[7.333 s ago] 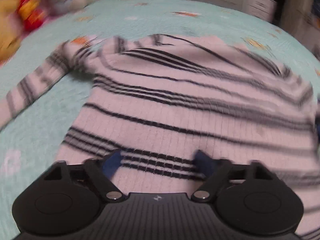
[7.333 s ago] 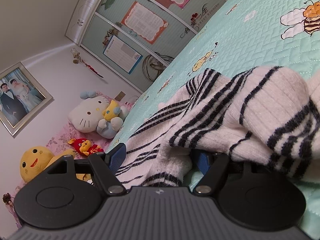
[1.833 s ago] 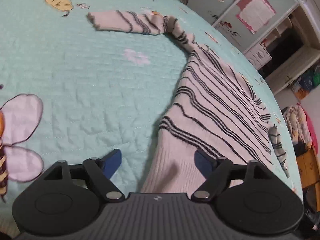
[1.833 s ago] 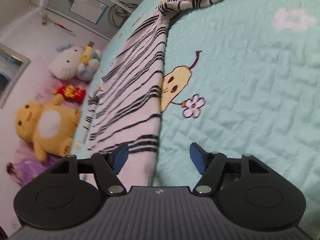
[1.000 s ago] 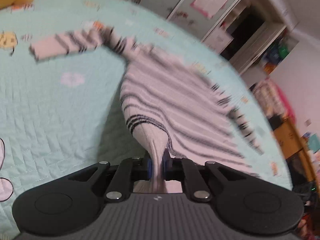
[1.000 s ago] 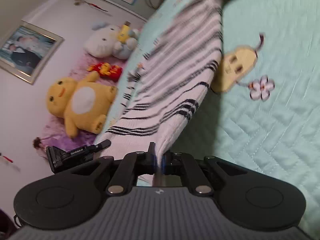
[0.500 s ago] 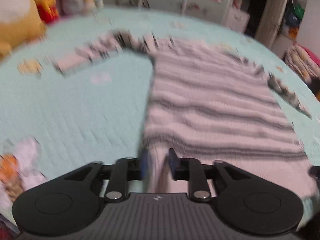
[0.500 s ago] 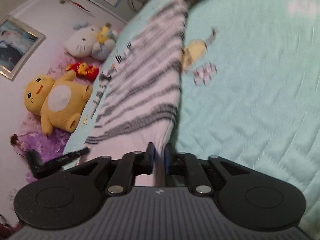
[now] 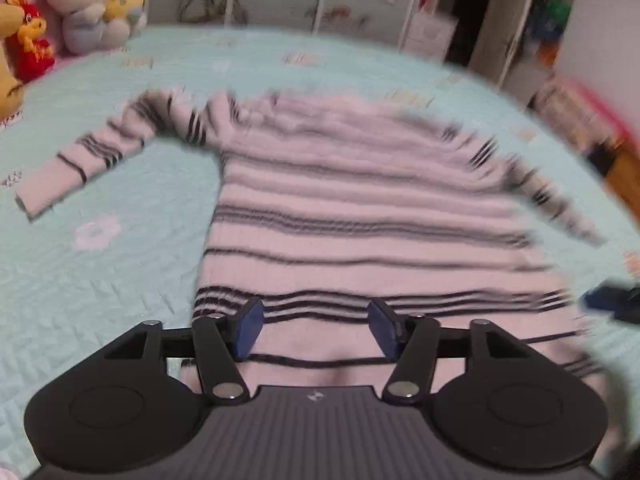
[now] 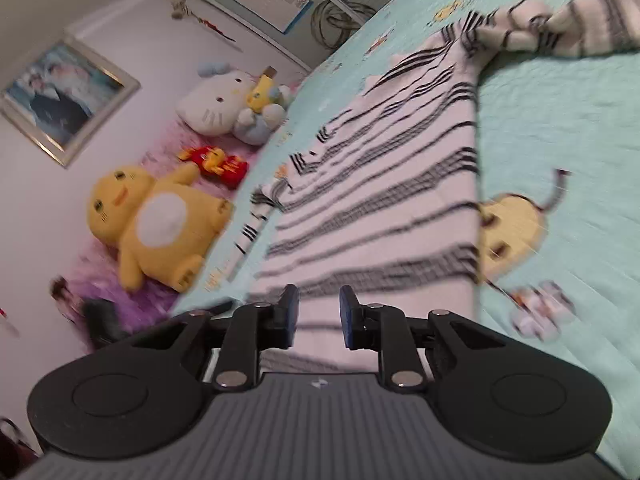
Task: Fold clothes
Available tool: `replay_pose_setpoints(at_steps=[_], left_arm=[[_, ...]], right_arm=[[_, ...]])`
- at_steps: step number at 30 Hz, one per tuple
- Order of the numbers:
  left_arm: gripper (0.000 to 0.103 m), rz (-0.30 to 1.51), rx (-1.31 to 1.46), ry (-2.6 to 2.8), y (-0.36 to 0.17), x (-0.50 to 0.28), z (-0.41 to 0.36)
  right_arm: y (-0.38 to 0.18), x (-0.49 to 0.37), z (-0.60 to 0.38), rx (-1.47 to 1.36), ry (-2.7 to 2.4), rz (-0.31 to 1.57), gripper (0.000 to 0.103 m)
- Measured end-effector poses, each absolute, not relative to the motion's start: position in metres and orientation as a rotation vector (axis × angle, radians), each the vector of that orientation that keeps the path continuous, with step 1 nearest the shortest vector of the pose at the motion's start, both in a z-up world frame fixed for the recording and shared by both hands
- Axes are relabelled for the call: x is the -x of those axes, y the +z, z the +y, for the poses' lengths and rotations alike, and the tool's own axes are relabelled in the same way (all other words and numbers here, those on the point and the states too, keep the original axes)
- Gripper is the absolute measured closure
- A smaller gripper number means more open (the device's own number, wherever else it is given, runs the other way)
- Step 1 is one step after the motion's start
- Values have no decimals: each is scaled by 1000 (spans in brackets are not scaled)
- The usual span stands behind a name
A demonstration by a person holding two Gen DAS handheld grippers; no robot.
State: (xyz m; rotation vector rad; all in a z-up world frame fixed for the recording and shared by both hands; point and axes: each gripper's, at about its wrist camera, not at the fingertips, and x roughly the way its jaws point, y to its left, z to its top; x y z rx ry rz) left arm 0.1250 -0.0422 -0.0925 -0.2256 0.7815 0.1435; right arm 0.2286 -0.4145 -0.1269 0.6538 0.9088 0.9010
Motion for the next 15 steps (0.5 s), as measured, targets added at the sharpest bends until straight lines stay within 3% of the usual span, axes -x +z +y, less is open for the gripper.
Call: replay_pose_setpoints(at_steps=[1, 3, 4, 7, 9, 11, 15], left_arm=[[41, 808, 223, 170, -102, -130, -40], [39, 860, 217, 219, -120, -141, -35], [39, 867, 193, 208, -117, -139, -37], [39, 877, 154, 201, -110, -135, -41], [39, 862, 188, 176, -103, -138, -41], [39, 836, 252, 121, -100, -148, -41], [38, 814, 363, 73, -100, -185, -43]], right_arm=[[-136, -238, -411, -634, 860, 943, 66], [-153, -255, -407, -584, 786, 1002, 71], [-158, -258, -407, -540, 765, 1014, 103], [-160, -265, -417, -566, 778, 1039, 103], [-150, -268, -413, -533, 792, 1008, 97], [-140, -275, -400, -519, 841, 979, 84], [-131, -301, -364, -578, 965, 948, 80]])
